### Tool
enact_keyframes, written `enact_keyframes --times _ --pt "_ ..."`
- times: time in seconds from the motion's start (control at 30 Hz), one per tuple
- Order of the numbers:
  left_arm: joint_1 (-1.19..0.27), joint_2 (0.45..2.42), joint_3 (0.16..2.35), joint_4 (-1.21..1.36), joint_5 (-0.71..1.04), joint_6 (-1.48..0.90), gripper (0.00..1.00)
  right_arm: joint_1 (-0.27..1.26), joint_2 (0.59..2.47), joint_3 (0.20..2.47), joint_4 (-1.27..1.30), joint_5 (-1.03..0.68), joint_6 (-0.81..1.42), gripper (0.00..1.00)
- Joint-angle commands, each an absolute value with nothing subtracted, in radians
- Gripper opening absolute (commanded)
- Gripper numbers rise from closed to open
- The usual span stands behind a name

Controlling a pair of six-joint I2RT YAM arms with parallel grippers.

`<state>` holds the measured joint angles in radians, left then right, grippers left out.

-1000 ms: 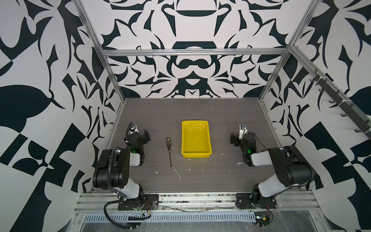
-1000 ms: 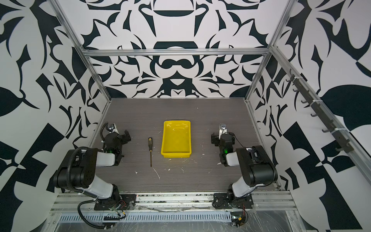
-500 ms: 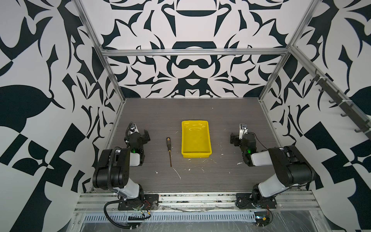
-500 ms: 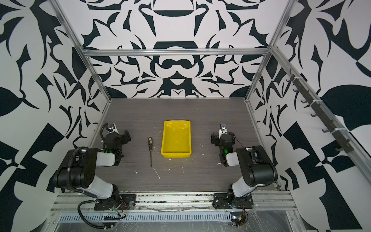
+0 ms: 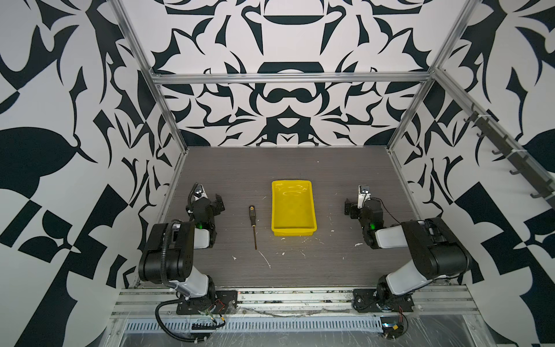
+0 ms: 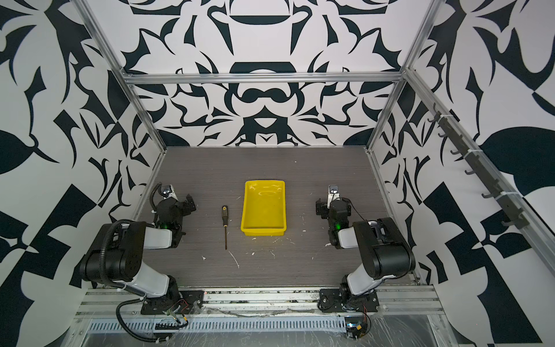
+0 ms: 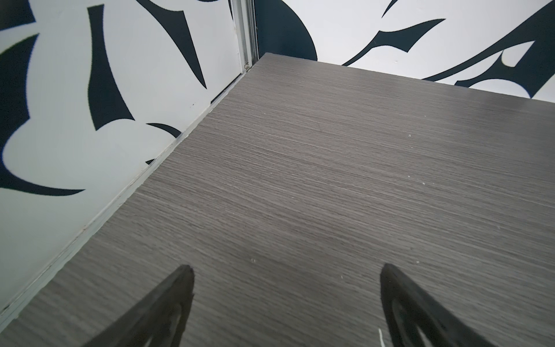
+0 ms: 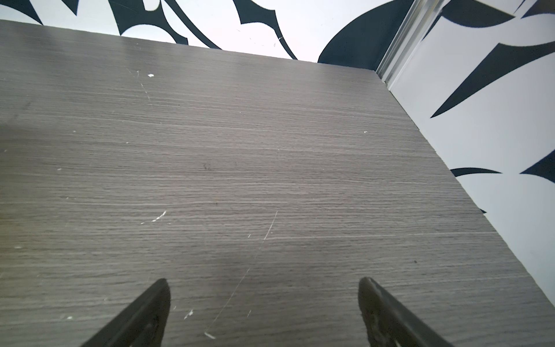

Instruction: Put the screwdriver in the bin

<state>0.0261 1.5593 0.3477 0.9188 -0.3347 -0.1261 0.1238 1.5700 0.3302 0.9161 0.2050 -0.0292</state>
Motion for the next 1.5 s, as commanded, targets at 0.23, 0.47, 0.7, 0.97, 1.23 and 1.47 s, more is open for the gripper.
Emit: enact_keyframes --times 0.23,0.47,0.7,0.97,1.23,1.47 --pt "0.026 1.548 0.353 0.947 -0.305 -0.128 0.99 0.119 1.556 0.347 0.932 0.204 -0.032 1.00" --pt "0.020 1.480 0.290 1.021 -0.115 -0.049 0.99 0.163 1.475 0.245 1.058 0.165 -0.078 1.00" --pt "0.009 1.037 0.623 -0.014 -0.219 -0.263 0.99 0.261 0.994 0.420 0.196 0.416 0.116 1.00" --pt "0.018 0.979 0.591 -0.263 -0.083 -0.563 0.99 0.252 0.809 0.403 -0.131 0.593 0.477 1.00" --pt "0.019 1.200 0.713 -0.361 -0.080 -0.561 0.99 0.233 0.949 0.482 -0.178 0.604 0.500 1.00" --pt "0.020 1.168 0.694 -0.331 -0.067 -0.567 0.99 0.233 1.009 0.520 -0.197 0.598 0.500 0.99"
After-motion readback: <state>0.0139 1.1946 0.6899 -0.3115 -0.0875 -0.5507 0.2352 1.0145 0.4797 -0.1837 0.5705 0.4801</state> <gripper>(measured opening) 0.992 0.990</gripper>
